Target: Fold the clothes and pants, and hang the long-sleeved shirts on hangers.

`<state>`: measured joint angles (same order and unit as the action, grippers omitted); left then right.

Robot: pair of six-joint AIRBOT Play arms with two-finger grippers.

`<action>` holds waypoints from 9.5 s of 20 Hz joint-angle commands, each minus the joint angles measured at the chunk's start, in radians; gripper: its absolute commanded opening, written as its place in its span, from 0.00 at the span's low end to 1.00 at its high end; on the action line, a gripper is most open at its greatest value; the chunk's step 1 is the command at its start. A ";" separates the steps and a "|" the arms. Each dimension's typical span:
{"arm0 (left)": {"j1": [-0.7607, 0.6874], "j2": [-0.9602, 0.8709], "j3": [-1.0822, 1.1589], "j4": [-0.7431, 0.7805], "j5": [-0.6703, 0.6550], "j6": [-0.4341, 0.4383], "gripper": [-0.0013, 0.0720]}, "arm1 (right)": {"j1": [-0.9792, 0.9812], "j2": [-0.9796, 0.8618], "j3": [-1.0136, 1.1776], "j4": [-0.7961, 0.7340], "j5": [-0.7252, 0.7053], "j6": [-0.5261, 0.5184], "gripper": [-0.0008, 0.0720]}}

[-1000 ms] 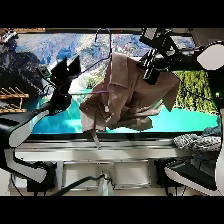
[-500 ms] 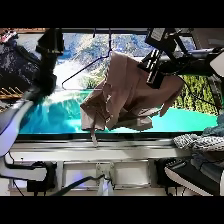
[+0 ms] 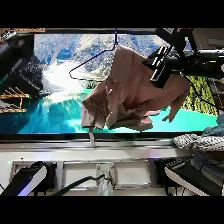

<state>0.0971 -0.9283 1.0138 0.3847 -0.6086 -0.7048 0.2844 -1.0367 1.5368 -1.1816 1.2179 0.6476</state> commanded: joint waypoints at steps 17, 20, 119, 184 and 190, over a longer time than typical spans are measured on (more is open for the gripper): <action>-0.683 -0.201 -0.505 -0.999 0.182 0.617 0.90 | 0.001 0.002 0.000 0.023 0.036 0.209 0.05; -0.683 -0.367 -0.439 -1.085 0.007 0.616 0.90 | 0.001 0.002 0.000 0.023 0.048 0.209 0.05; 0.037 -0.118 0.105 -0.682 -0.791 0.708 0.04 | 0.002 -0.012 -0.113 -0.428 0.119 0.269 0.05; -0.621 -0.062 0.101 0.341 -0.323 -0.187 0.65 | -1.251 -0.168 0.494 -0.653 -0.437 1.448 0.05; -0.621 -0.062 0.101 0.341 -0.357 -0.213 0.65 | -1.250 -0.161 0.494 -0.616 -0.392 1.400 0.31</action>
<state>-0.5232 -0.9901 1.1152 0.7258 -0.9527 -0.9016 -0.9630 -1.2037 2.0315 -1.8198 0.8032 2.0624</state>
